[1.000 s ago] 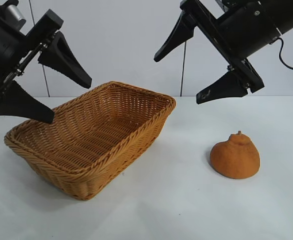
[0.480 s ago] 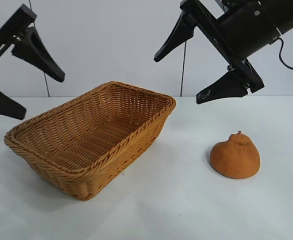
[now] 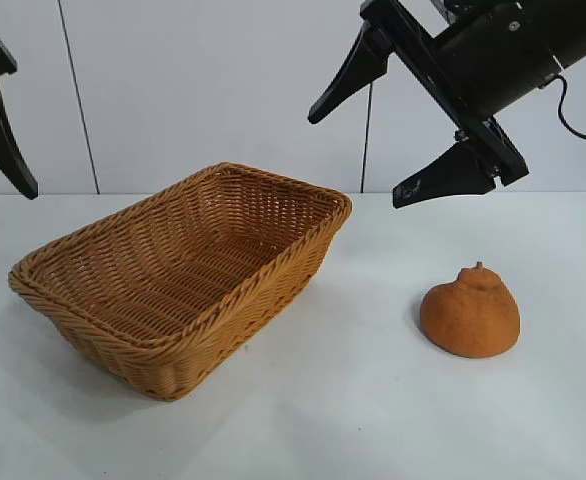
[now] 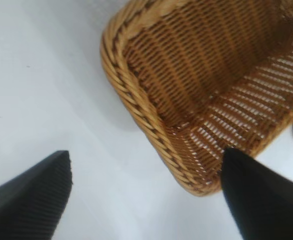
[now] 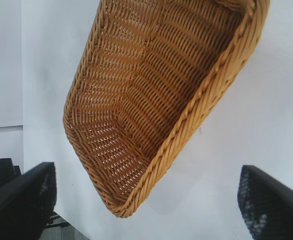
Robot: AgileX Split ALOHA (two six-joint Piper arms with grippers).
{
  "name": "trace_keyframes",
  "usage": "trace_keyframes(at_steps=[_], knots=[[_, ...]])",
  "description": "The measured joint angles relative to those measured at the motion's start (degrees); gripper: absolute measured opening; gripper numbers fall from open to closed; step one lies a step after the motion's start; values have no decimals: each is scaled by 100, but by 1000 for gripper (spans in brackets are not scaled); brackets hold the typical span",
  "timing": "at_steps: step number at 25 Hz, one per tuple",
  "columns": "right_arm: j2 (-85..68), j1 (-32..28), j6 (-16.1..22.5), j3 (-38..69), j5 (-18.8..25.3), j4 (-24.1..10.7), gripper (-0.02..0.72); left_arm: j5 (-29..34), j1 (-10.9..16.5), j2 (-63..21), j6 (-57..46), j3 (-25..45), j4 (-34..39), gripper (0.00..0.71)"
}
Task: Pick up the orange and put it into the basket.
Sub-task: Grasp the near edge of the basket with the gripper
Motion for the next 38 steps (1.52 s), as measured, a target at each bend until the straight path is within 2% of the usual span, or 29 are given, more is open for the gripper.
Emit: trace_keyframes(at_steps=[4,8,12,17,23,27,29,33,34,38], knots=[[0,0,0,0,-2,0,674,-359,-187,260,-647,8,7,582],[0,0,0,0,-2,0,674,-647,-198,731,-794,63,-2,582],[0,0,0,0,-12,0,674,-1227,-198,1306,-808,190,-202,582],[0,0,0,0,-16,0,674,-1431,-198,1800,-685,223,-422,579],[0,0,0,0,-30,0,674,-1691,-198,1817,-645,223,-586,504],[0,0,0,0,-37,0,674,-1711,-198,1954,-645,223,-598,480],[0,0,0,0,-31,0,674,-1698,-198,2008,-645,223,-611,417],[0,0,0,0,-20,0,674,-1656,-198,2005,-694,223,-671,115],[0,0,0,0,-20,0,674,-1661,-198,2005,-706,205,-703,86],[0,0,0,0,-20,0,674,-1165,-95,1938,-328,-59,-708,83]])
